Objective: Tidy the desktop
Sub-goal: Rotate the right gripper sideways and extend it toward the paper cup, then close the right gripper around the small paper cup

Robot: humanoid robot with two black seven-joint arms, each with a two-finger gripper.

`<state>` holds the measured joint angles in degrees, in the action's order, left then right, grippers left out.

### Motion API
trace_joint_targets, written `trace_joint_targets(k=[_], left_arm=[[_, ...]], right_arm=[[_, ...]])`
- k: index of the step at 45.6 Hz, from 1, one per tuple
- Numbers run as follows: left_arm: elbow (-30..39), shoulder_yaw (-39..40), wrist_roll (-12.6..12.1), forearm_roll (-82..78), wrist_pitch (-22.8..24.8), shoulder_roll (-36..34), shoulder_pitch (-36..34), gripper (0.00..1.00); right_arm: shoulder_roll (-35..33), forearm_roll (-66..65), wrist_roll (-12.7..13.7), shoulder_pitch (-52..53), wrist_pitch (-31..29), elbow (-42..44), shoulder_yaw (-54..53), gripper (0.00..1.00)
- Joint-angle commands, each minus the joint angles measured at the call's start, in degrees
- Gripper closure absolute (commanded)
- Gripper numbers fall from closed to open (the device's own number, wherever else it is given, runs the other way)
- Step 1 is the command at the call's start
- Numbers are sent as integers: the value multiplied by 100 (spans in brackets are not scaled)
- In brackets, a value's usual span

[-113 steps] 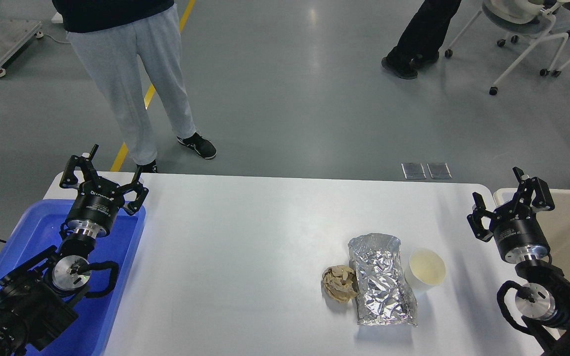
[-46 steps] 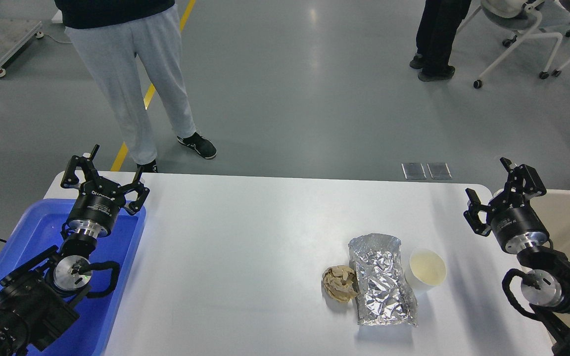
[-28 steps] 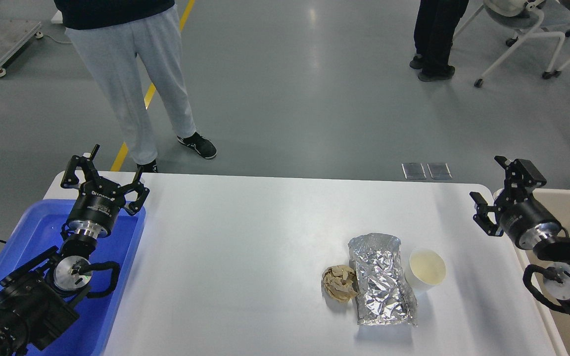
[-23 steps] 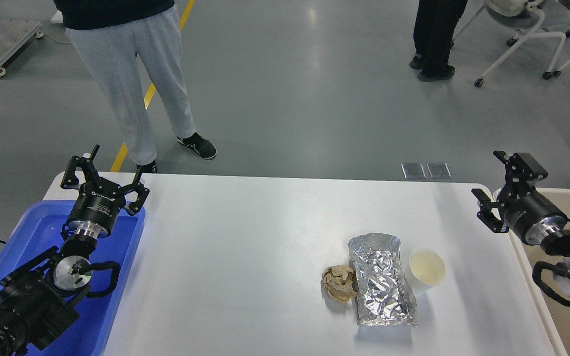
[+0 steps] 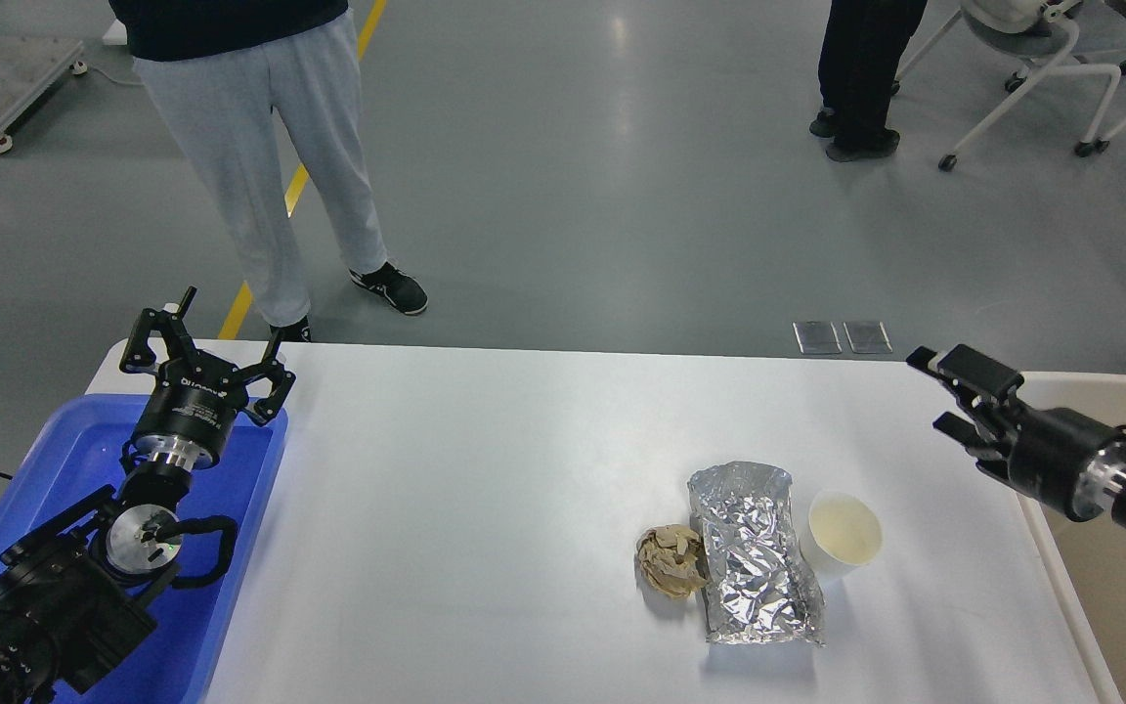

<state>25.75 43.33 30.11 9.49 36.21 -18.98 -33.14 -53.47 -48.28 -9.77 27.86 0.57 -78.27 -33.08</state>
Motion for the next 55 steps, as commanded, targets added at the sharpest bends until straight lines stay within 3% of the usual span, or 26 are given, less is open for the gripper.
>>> trace_joint_targets(k=[1,13,27,55], left_arm=[[0,-9,4,0,0,0,1,0],[0,0,4,0,0,0,1,0],[0,0,4,0,0,0,1,0],[0,0,4,0,0,0,1,0]], right_arm=[[-384,-920,151,703,-198,-250,1267,1],[-410,-1859,143,1775,-426,-207,2269,1],[-358,-2264,90,3260,-435,-39,4177,1],[302,-2563,90,3296,-382,628,4626,1]])
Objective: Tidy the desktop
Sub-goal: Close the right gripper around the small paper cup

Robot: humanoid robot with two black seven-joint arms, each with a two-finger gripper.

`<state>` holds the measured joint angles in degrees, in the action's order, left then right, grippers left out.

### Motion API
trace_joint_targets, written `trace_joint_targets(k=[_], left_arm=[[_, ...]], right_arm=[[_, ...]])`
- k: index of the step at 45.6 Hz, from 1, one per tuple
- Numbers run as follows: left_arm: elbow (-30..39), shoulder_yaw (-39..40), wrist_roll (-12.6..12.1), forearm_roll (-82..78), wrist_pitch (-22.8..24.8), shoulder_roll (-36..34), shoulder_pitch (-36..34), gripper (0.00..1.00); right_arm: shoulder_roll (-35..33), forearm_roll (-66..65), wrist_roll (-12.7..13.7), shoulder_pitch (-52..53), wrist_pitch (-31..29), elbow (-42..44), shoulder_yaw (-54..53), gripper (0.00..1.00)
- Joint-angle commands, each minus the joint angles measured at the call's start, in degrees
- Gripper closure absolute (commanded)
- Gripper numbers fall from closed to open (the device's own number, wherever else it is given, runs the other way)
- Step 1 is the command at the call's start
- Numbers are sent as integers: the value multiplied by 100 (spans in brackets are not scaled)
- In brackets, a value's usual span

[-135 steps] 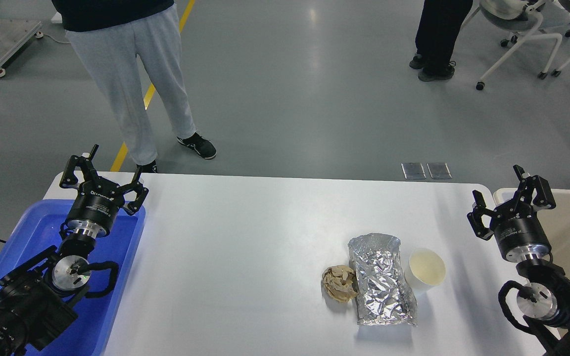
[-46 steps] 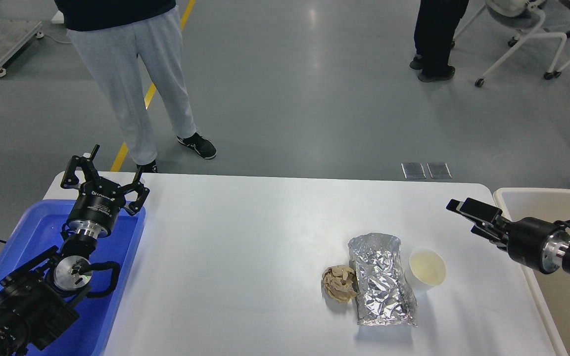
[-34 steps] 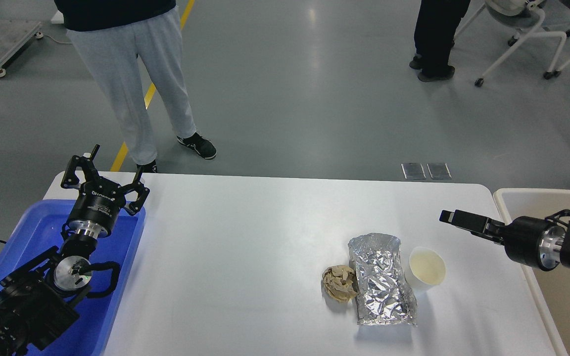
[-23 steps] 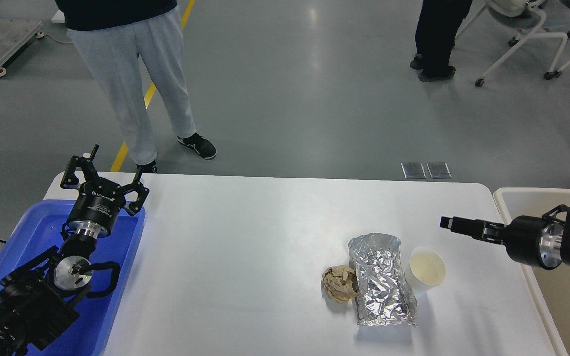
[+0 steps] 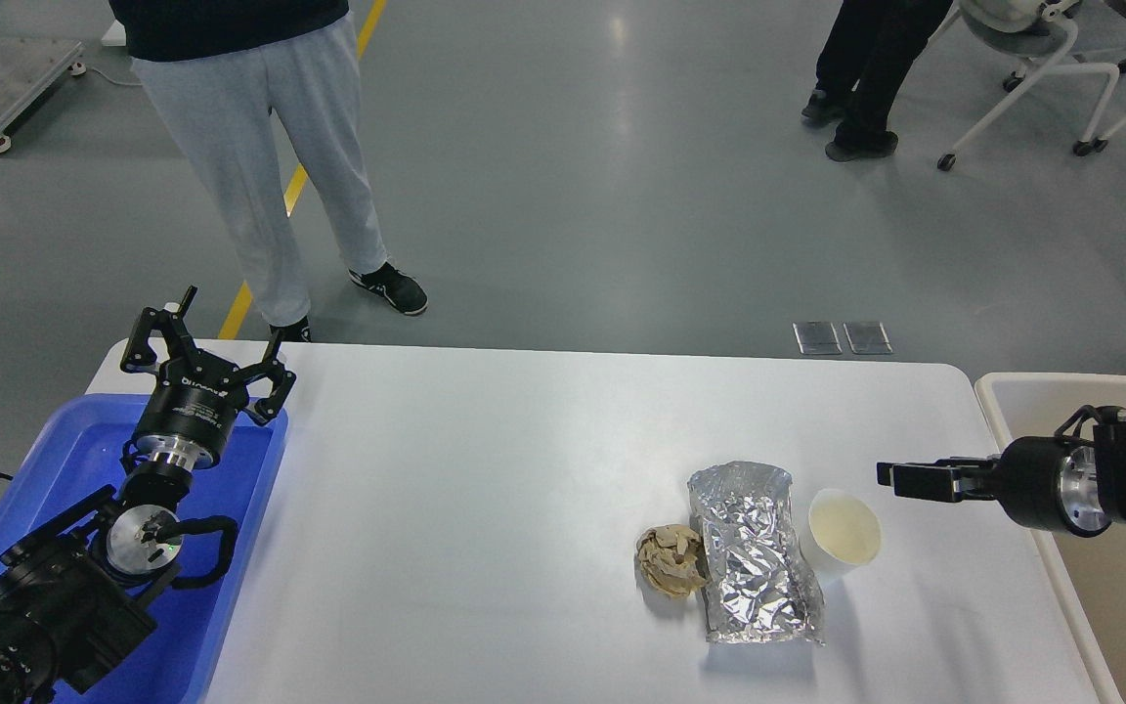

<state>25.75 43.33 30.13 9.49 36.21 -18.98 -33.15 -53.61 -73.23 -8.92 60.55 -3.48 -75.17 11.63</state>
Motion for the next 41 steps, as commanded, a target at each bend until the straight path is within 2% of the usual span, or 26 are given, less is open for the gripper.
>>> trace_joint_targets(k=[1,12,17,41], left_arm=[[0,0,2,0,0,0,-7,0],[0,-8,2,0,0,0,2,0],[0,0,2,0,0,0,2,0],[0,0,2,0,0,0,-7,0]], right_arm=[[351,-60,4,35,23,327,156,1],[492,-60,-14,0,5,345,173,1],[658,-87,-119,18,-3,345,445,1],[1230,-166,-146,-79,32,758,666,4]])
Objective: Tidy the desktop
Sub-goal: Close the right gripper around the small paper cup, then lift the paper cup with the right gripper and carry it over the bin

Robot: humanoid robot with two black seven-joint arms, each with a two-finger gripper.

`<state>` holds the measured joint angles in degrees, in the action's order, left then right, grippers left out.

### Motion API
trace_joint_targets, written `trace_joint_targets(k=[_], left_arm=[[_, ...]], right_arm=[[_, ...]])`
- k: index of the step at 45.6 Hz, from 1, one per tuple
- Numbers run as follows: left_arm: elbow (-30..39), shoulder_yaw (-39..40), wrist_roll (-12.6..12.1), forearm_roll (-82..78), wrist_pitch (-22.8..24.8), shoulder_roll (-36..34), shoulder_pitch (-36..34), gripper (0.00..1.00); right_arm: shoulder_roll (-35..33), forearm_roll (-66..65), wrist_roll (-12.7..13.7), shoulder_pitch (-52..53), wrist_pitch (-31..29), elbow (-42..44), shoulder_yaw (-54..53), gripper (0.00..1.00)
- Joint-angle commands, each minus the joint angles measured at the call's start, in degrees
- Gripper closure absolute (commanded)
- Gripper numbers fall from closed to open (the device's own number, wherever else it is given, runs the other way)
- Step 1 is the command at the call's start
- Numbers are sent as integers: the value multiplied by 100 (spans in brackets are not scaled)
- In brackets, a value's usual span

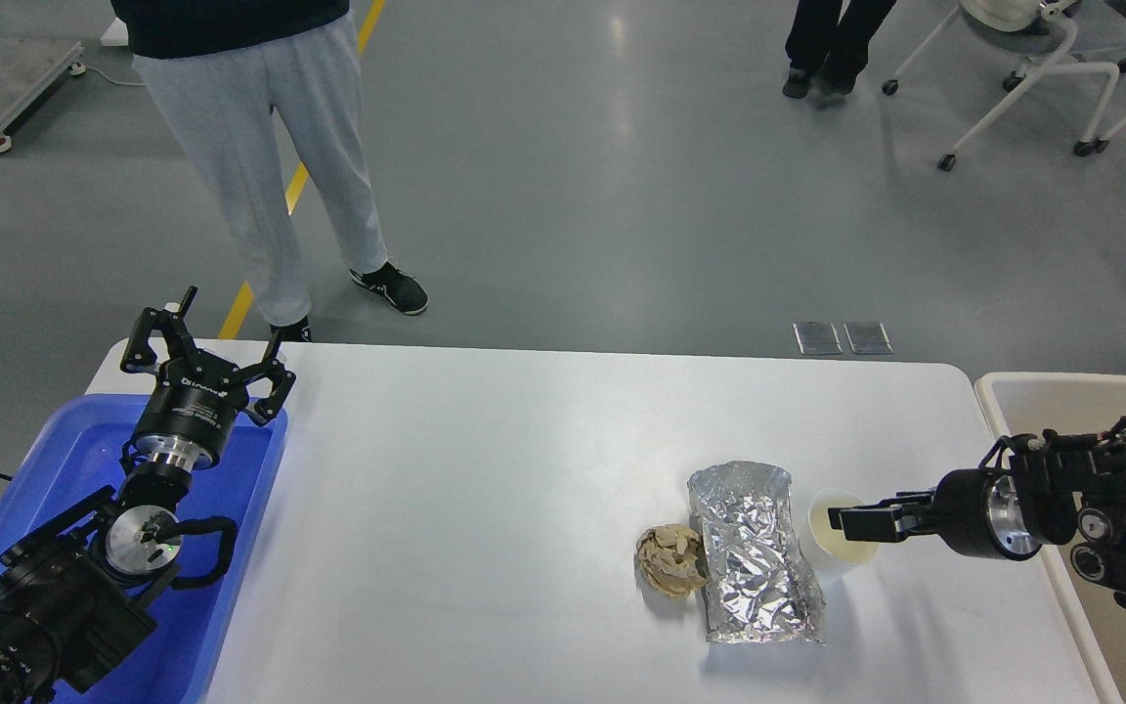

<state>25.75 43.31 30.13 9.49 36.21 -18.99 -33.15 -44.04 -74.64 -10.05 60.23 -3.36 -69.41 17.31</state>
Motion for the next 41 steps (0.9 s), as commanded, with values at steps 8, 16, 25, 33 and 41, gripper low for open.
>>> trace_joint_targets(k=[8,16,25,33,41], left_arm=[[0,2,1,0,0,0,-7,0],[0,2,1,0,0,0,2,0],[0,2,1,0,0,0,-7,0],[0,-7,1,0,0,0,2,0],[0,2,1,0,0,0,2,0]], right_arm=[[396,-341,-58,-160,151,446,97,13],[396,-359,-85,-248,266,534,105,58],[378,-359,-85,-169,266,560,158,100],[343,-350,-111,-169,257,560,176,100],[343,-332,-208,-169,248,560,167,100]])
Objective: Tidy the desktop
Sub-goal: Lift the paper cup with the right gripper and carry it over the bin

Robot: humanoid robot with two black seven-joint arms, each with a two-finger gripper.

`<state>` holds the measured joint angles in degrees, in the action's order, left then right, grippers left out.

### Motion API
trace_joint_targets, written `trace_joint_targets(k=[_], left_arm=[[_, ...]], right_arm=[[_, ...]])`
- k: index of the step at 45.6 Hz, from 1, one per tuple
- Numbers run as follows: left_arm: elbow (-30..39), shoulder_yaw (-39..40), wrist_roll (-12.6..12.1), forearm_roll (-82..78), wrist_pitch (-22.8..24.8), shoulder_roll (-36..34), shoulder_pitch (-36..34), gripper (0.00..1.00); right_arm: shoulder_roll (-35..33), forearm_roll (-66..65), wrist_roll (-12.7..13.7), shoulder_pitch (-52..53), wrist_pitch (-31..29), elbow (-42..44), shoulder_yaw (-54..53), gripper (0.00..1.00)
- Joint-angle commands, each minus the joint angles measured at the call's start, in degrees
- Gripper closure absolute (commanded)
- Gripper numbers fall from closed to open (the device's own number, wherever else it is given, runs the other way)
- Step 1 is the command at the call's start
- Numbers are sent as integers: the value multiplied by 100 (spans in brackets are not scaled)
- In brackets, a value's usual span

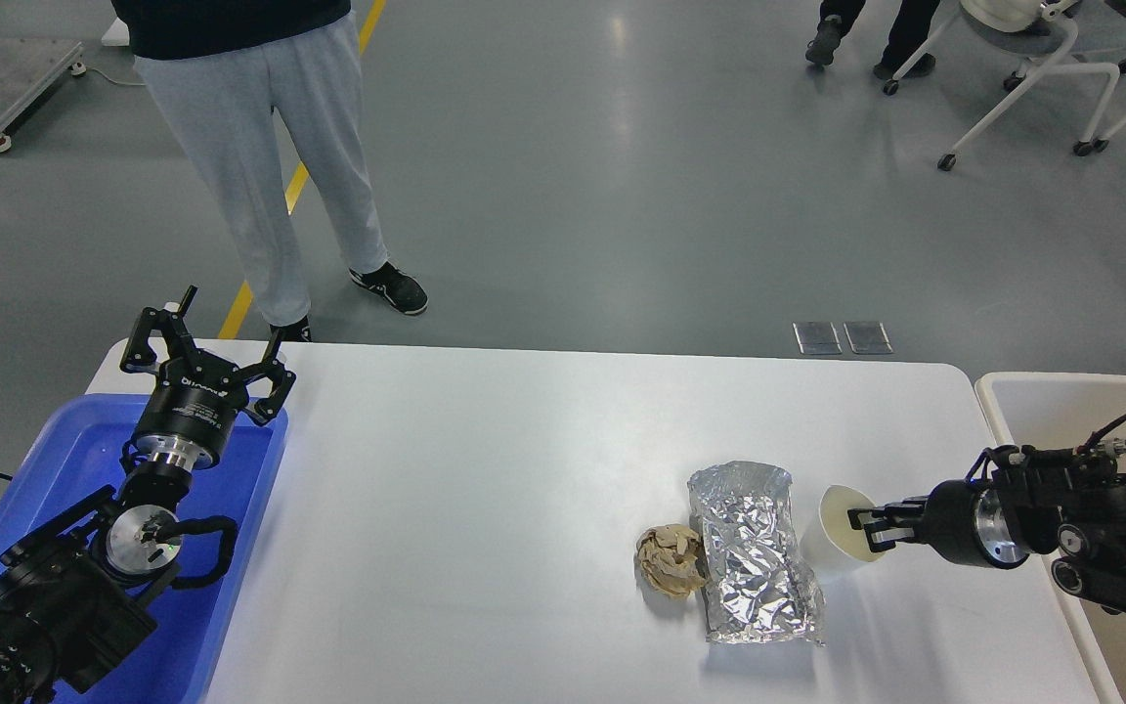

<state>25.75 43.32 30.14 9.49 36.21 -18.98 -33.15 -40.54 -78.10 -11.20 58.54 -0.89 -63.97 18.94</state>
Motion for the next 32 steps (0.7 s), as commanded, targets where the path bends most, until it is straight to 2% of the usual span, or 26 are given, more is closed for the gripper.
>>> trace_joint_targets(k=[1,15,32], left_arm=[[0,-8,1,0,0,0,-7,0],[0,1,1,0,0,0,2,0],[0,1,1,0,0,0,2,0]], right_arm=[[-7,31,-101,0,1,16,4,100],[-270,119,-119,333,-87,-106,13,100],[-1272,278,-119,1563,-974,-897,4,100]])
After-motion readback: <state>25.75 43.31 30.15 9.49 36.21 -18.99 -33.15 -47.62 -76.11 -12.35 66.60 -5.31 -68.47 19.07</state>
